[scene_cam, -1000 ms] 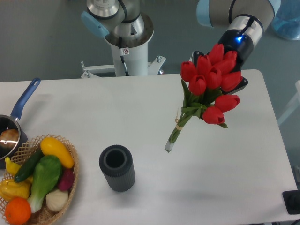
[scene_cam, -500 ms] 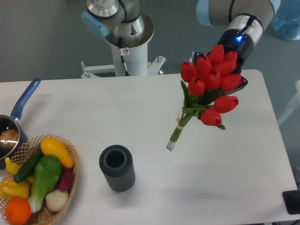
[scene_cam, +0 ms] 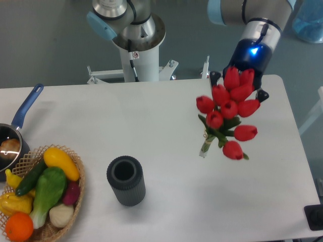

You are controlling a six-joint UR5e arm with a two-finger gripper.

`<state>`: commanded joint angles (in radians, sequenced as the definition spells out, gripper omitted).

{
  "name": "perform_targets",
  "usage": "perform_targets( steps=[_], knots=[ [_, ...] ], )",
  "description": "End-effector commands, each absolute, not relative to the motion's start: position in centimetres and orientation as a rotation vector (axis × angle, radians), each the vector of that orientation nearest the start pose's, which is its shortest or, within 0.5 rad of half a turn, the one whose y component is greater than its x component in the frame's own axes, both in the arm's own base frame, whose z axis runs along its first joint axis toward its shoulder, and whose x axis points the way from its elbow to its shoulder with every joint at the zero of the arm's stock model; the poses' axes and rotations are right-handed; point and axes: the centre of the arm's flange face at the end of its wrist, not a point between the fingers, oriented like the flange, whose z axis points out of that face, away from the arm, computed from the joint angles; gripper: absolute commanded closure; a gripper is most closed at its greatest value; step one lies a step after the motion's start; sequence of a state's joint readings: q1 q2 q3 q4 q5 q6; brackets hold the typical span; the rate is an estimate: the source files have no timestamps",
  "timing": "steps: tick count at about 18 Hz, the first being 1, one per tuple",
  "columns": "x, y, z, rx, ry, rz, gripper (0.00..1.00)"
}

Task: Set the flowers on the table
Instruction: 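Tilt the tulips blooms-down and lower them toward the table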

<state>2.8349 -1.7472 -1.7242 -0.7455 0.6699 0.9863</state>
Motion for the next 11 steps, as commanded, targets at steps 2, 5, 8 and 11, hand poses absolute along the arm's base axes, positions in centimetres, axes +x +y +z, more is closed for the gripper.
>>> perform_targets(
  steps=[2, 5, 8, 11],
  knots=[
    [-46.9, 37.8, 43.7, -2.240, -0.051, 0.086, 0.80],
    [-45.8, 39.9, 41.5, -2.413, -0.044, 0.165, 0.78],
    [-44.7, 42.1, 39.2, -2.495, -0.013, 0.164, 0.78],
    [-44.8, 42.8, 36.9, -2.518, -0.014, 0.118, 0.78]
  ],
)
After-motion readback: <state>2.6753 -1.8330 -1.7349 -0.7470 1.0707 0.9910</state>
